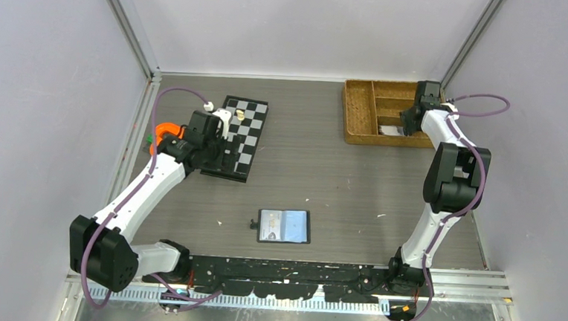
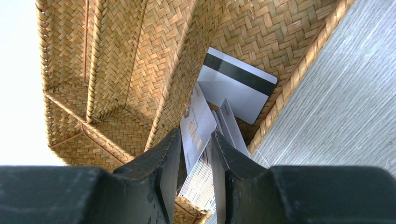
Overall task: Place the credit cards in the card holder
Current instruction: Pick up the credit card from the storage box.
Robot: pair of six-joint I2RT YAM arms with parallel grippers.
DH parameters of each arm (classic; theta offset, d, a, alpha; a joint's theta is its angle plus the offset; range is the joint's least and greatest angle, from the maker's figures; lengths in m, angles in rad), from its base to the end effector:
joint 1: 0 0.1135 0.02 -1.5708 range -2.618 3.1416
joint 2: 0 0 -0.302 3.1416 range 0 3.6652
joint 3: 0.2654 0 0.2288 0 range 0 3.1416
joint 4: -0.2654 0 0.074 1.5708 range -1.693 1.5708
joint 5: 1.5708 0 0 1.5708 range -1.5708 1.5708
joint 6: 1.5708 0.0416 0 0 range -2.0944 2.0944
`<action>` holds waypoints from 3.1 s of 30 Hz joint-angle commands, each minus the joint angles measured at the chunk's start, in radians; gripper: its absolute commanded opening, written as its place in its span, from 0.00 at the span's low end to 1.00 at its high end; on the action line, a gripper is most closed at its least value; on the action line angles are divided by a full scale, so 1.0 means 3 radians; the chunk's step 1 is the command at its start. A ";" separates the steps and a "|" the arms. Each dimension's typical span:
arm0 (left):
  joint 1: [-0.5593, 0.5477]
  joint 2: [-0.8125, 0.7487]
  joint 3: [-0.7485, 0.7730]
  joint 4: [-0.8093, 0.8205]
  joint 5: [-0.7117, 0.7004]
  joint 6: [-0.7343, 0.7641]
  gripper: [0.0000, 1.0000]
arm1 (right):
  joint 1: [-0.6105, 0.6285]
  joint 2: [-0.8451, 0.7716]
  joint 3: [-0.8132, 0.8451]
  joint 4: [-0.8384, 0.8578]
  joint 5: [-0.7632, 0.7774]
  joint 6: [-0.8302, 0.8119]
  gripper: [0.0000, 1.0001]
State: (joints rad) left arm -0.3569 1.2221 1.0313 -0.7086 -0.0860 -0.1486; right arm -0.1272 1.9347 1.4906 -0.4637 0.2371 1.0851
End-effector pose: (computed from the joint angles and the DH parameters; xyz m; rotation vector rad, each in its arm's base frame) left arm 0.2044 -0.0724 0.3240 0.2198 2.4591 -0.1126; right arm 0.4184 -0.0634 0.2649 1.4758 1.9529 0.1294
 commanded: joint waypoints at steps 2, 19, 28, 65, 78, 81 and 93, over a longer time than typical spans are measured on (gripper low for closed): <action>0.0014 0.0002 -0.0013 0.0037 -0.0035 0.0040 0.87 | -0.0011 0.0055 0.0115 0.0063 0.0066 0.0115 0.36; 0.0014 -0.0011 -0.0021 0.0039 -0.0044 0.0050 0.87 | -0.0011 0.0160 0.0114 0.0093 0.0014 0.0209 0.31; 0.0014 -0.0019 -0.0018 0.0036 -0.0051 0.0050 0.87 | -0.0011 0.0209 0.0110 0.0146 -0.0017 0.0238 0.24; -0.0026 -0.0303 -0.0057 0.1285 0.1537 -0.1685 0.77 | 0.0199 -0.2577 -0.1126 0.0794 -0.1092 -0.0640 0.00; -0.0626 -0.0293 -0.0359 0.3339 0.1602 -0.3004 0.76 | 0.2004 -0.3360 -0.2179 0.2375 -0.0282 -0.0576 0.00; -0.0682 -0.0268 -0.0421 0.3676 0.1555 -0.3141 0.76 | 0.2179 -0.3382 -0.2290 0.2605 -0.0159 -0.0545 0.00; -0.0892 -0.0070 -0.0413 0.4071 0.1356 -0.3383 0.72 | 0.2544 -0.3340 -0.2360 0.3062 -0.0034 -0.0496 0.01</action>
State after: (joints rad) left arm -0.6025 1.1679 0.8856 0.4206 0.3470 -1.1286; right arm 0.6060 0.9405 0.7834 0.3332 0.1825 0.9260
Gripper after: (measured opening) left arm 0.741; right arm 0.045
